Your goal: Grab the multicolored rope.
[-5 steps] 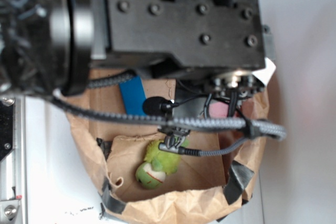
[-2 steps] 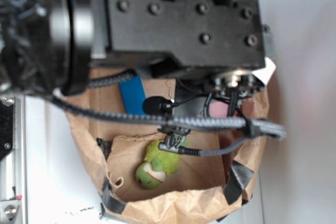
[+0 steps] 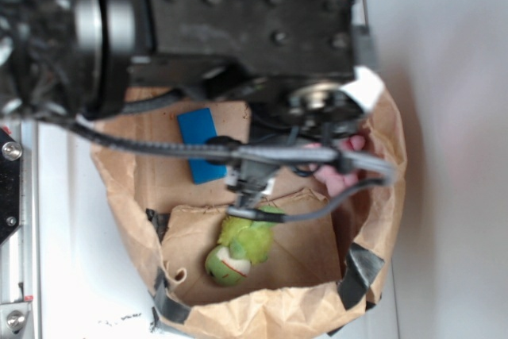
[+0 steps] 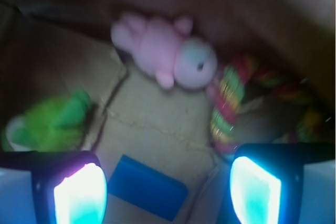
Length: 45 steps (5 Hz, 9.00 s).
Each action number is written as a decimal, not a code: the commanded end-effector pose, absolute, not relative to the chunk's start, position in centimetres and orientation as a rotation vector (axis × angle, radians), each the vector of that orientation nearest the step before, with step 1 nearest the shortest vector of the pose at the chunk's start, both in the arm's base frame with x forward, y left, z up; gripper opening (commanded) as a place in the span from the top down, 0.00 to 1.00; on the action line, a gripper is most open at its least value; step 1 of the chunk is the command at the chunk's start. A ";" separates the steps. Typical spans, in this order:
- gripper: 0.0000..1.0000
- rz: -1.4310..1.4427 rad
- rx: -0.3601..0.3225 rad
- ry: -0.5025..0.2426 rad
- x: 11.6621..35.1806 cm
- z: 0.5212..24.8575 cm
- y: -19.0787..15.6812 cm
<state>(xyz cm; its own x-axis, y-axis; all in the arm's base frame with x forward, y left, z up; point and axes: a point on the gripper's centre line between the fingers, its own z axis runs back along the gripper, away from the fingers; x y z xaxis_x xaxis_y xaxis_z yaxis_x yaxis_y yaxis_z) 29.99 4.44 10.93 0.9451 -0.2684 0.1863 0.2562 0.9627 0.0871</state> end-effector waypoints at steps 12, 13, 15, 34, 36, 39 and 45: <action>0.00 -0.095 0.196 -0.314 32.3 8.1 7.7; 0.00 -0.074 0.205 -0.310 32.2 8.2 7.7; 0.00 -0.065 0.202 -0.298 31.7 8.8 7.4; 1.00 -0.033 0.144 -0.354 31.5 7.4 7.4; 1.00 -0.070 0.090 -0.359 29.1 11.8 6.1; 1.00 -0.098 0.017 -0.315 28.6 17.2 4.0; 1.00 -0.020 0.041 -0.239 27.3 20.6 1.0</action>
